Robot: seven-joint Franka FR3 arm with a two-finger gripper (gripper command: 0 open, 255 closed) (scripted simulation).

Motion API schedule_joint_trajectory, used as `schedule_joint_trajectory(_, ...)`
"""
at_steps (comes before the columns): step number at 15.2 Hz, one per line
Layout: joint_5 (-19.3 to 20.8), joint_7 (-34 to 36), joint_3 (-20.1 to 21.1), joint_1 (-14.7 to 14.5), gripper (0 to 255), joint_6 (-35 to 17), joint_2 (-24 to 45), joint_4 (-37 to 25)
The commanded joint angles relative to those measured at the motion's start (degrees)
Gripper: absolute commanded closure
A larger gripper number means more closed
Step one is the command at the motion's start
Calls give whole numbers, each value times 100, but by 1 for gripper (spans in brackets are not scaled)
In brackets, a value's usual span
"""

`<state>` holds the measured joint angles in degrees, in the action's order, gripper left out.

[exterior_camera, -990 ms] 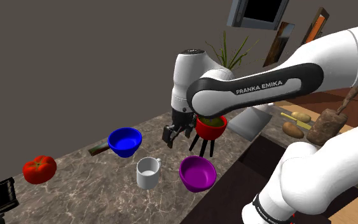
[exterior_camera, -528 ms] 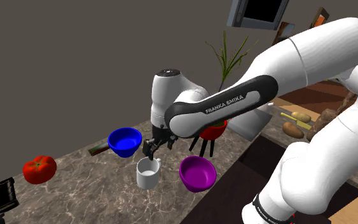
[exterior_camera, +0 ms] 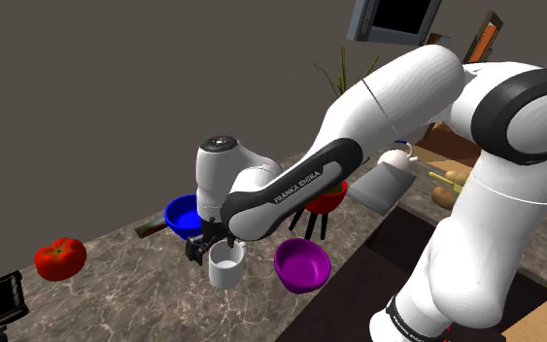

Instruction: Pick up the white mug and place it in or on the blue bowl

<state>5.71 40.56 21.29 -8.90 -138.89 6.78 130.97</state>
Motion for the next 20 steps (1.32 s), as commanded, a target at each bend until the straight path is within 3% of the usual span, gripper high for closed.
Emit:
schedule_joint_trajectory(1, 159, 159, -14, -49, 0, -151, 256, -99)
schedule_joint_trajectory(7, 459, 368, -121, -115, 0, -591, 688, -55)
schedule_joint_trajectory(15, 458, 366, -124, -117, 0, -590, 687, -55)
schedule_joint_trajectory(16, 458, 366, -124, -117, 255, -590, 687, -55)
schedule_joint_trajectory(20, 458, 366, -124, -117, 255, -590, 687, -55)
